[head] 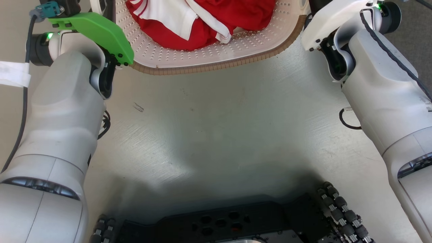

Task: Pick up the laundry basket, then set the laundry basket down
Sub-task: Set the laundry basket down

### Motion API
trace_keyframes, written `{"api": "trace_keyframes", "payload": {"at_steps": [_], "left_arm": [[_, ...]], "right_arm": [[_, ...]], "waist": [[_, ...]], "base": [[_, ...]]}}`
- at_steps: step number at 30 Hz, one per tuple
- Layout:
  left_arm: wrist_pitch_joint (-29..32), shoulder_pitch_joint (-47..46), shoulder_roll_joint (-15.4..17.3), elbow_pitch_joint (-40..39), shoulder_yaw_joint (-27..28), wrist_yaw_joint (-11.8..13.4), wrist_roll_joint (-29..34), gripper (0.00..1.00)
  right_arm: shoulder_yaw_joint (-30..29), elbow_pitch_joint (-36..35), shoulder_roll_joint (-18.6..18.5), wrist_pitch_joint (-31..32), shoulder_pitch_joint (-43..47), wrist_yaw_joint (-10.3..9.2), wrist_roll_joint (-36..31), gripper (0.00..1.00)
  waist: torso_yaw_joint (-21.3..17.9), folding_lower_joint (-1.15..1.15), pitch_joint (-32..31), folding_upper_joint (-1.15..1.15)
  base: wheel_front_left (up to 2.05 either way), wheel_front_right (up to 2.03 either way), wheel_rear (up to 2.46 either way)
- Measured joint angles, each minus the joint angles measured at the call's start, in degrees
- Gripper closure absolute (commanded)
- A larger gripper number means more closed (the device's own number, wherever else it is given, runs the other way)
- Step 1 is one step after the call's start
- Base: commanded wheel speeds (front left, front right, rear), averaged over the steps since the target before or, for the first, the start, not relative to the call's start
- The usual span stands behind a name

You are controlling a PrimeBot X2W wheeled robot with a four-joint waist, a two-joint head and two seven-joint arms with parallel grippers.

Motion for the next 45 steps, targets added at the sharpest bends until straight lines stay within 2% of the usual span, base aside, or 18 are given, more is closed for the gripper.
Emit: {"api": "trace_keyframes", "payload": {"at_steps": [1, 2, 5, 16, 30, 40, 45], "left_arm": [[0.0, 0.0, 0.0, 0.0, 0.1, -0.1, 0.0, 0.33], [0.0, 0.0, 0.0, 0.1, 0.0, -0.4, 0.0, 0.0], [0.0, 0.0, 1.0, 0.6, -0.4, -0.7, 0.1, 0.0], [-0.1, 0.2, 1.2, 0.5, -1.8, -1.2, 0.5, 0.0], [-0.6, 5.3, 2.1, -0.5, -1.7, -1.6, 1.7, 0.0], [-0.8, 10.3, 5.2, -8.3, 0.3, 1.0, 4.7, 0.0], [-0.8, 13.7, 5.4, -12.9, 1.3, 2.7, 6.0, 0.0]], "right_arm": [[0.3, 0.0, -0.1, 0.0, 0.0, 0.37, -0.2, 0.44], [0.5, 0.0, -0.4, -0.2, 0.0, 0.71, -0.5, 0.0], [0.8, 0.1, -1.9, -0.2, 0.4, 1.33, -1.0, 0.0], [0.6, -1.8, -1.6, -0.2, 2.0, 2.31, -1.6, 0.0], [-3.7, -5.4, -2.2, -0.2, 9.2, 2.31, -1.6, 0.0], [-7.1, -9.2, -1.7, -0.2, 15.2, 2.25, -2.0, 0.0], [-8.7, -10.8, -1.8, -0.2, 18.7, 1.71, -3.1, 0.0]], "waist": [[0.0, 0.0, 0.0, 0.0], [0.1, 0.0, -0.1, 0.0], [0.3, 0.0, -0.2, 0.0], [0.7, 0.0, -2.9, 0.0], [0.7, 0.0, -11.0, 0.0], [0.3, 0.0, -18.8, 0.0], [0.0, 0.0, -22.8, 0.0]], "base": [[0.0, 0.0, 0.0], [0.0, 0.0, 0.0], [0.0, 0.0, 0.0], [0.0, 0.0, 0.0], [0.0, 0.0, 0.0], [0.0, 0.0, 0.0], [0.0, 0.0, 0.0]]}}
